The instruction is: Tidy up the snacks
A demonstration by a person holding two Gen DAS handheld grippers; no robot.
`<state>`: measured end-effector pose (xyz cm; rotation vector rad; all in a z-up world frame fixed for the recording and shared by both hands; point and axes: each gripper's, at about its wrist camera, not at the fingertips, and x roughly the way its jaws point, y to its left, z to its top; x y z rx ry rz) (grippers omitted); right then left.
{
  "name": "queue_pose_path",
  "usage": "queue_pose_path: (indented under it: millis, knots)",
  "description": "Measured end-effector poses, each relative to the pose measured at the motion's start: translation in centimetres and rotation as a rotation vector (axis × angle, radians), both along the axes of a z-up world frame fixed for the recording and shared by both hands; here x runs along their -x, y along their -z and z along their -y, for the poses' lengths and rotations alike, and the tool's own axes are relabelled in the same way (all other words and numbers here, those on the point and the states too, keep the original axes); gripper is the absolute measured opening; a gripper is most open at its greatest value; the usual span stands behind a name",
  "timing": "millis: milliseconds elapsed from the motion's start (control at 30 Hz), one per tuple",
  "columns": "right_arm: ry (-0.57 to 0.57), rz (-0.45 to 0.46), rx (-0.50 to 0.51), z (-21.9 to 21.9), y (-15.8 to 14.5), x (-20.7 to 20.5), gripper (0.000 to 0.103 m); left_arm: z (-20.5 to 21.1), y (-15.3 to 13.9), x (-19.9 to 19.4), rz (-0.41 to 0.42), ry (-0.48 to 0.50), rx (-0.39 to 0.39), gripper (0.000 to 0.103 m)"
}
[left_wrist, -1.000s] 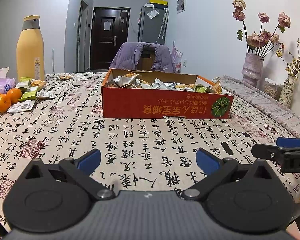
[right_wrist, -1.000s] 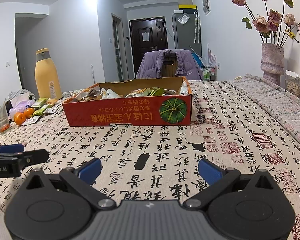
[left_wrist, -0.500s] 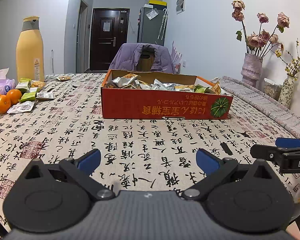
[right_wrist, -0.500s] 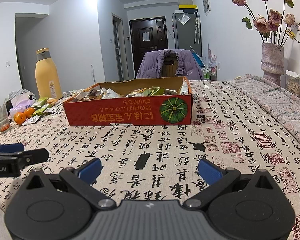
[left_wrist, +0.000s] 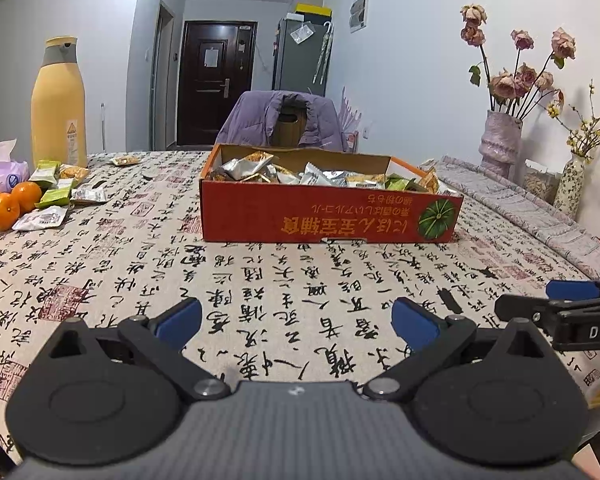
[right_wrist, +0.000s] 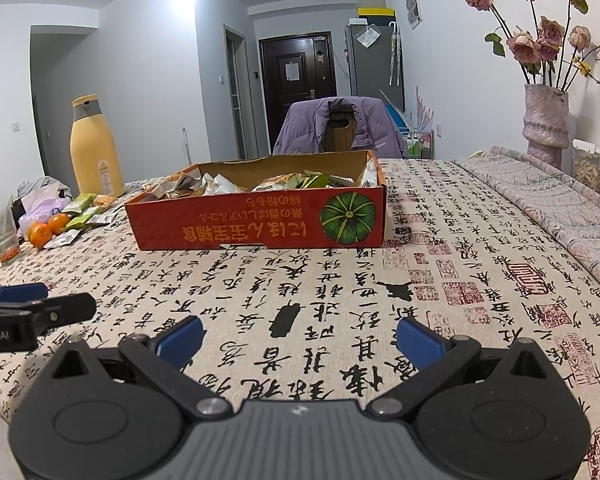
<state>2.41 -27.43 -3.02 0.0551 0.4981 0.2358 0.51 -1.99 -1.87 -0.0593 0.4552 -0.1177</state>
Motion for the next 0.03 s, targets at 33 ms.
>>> queue_pose_path:
  millis: [33]
  knots:
    - [-0.001, -0.001, 0.001, -0.03, 0.05, 0.0, 0.103, 0.0, -0.08, -0.01, 0.003, 0.001, 0.0, 0.103]
